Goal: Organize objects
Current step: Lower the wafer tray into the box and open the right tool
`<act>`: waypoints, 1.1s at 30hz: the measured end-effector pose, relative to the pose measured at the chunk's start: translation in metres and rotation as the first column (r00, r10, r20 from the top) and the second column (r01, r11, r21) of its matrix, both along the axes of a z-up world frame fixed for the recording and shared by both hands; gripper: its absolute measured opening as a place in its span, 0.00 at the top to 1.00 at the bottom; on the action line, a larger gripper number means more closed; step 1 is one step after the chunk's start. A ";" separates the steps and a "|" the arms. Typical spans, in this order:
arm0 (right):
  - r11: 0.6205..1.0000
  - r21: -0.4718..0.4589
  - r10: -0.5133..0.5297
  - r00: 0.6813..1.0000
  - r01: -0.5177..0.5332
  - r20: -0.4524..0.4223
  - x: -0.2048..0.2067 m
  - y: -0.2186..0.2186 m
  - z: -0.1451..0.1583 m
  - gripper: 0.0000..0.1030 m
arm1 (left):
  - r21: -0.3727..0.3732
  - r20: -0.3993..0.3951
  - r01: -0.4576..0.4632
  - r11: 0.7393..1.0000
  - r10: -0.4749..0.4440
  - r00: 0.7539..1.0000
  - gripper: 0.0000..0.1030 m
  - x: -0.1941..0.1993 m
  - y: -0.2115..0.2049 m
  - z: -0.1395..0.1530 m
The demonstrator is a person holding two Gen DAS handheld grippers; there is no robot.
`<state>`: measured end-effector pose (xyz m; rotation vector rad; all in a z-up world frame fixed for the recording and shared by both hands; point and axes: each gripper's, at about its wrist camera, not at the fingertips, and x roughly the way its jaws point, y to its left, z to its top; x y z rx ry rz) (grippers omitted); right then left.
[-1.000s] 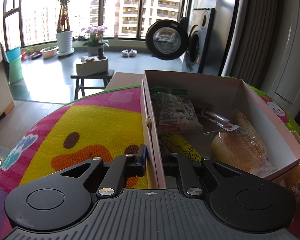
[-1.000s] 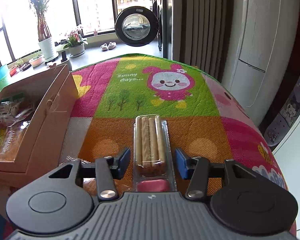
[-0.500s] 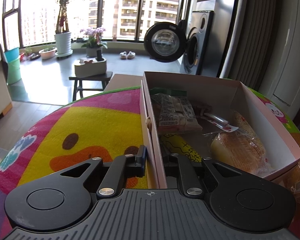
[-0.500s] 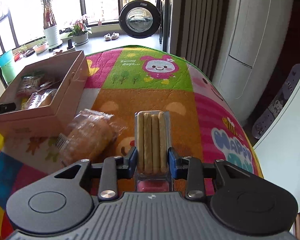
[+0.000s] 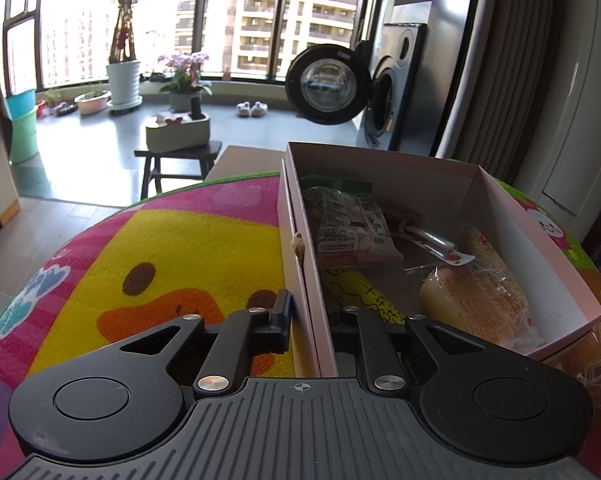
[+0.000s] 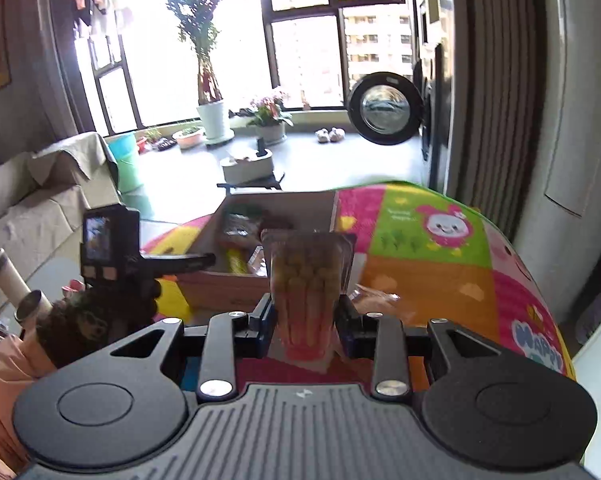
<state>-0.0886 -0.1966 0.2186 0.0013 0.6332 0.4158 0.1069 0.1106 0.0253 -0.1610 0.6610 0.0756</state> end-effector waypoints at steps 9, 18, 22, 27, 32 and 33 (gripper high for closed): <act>0.993 0.040 0.106 0.992 -0.109 0.065 0.052 0.069 0.018 0.70 | -0.011 0.003 0.007 1.000 -0.007 1.000 0.84 0.000 0.001 -0.001; 0.982 0.033 0.187 0.972 -0.184 -0.140 0.142 0.130 -0.026 0.70 | -0.028 0.004 0.027 0.999 -0.026 1.000 0.83 -0.001 0.006 -0.002; 0.982 0.043 0.191 0.949 -0.187 -0.252 0.177 0.144 -0.055 0.70 | -0.032 0.003 0.029 0.999 -0.029 1.000 0.82 -0.002 0.008 -0.002; 0.985 0.039 0.175 0.958 -0.171 -0.228 0.195 0.149 -0.069 0.68 | -0.030 0.001 0.030 0.999 -0.030 1.000 0.82 -0.002 0.008 -0.002; 0.983 0.067 0.184 0.953 -0.172 -0.241 0.198 0.147 -0.074 0.63 | -0.030 0.002 0.030 0.999 -0.030 1.000 0.82 -0.002 0.008 -0.002; 0.983 0.072 0.179 0.954 -0.166 -0.241 0.198 0.145 -0.074 0.63 | -0.031 0.001 0.030 0.999 -0.030 1.000 0.82 -0.002 0.008 -0.002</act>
